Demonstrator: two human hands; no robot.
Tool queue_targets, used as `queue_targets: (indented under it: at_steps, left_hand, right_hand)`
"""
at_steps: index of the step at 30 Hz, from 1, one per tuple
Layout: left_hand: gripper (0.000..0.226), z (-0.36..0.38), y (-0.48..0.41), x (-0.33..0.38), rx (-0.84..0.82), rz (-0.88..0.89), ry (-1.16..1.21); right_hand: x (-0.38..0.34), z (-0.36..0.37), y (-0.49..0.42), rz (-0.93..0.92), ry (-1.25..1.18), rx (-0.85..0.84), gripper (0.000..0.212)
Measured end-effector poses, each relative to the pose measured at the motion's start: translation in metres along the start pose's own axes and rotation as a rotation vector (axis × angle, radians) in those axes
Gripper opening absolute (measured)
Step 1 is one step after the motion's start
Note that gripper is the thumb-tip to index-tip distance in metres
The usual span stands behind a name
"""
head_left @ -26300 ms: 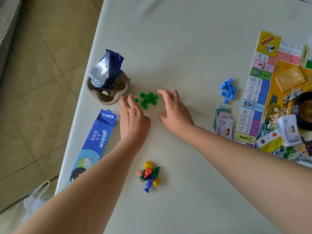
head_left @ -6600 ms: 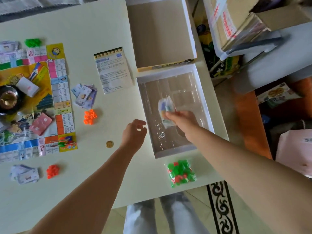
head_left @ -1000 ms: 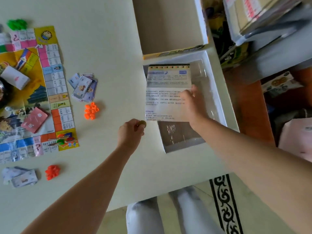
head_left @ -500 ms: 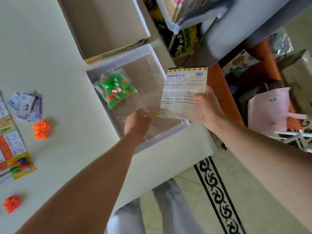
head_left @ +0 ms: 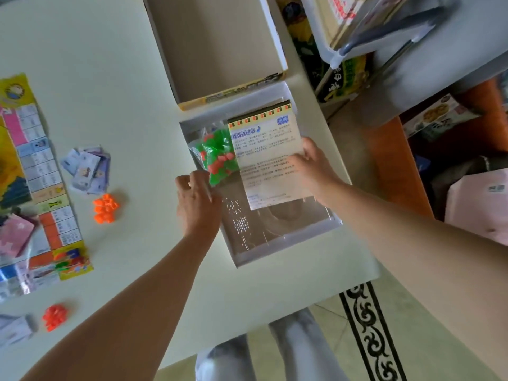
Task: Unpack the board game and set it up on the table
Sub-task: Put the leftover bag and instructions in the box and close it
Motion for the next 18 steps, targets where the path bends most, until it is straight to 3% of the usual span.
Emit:
queue_targets:
  at_steps: [4,13,18]
  left_hand:
    - [0.055,0.009,-0.006,0.009,-0.068,0.014,-0.068]
    - [0.062,0.011,-0.014,0.014,-0.091,-0.037,-0.048]
    - [0.068,0.01,-0.02,-0.012,-0.109,-0.251,0.085]
  right_hand:
    - [0.019,-0.026,-0.004,0.011,0.209,0.22,0.038]
    - [0.02,-0.021,-0.004,-0.106,0.68,0.28,0.056]
    - [0.034,-0.008,-0.012,0.005,0.474,0.165,0.07]
Point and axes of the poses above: each hand's wrist, its own y-axis away from the middle knuckle, its own z-axis out of the palm, x = y × z, the point moved 9 cm from there along -y, towards the middle knuckle, and after that the axes turned 14 degrees about y, right-handed, at the moved point
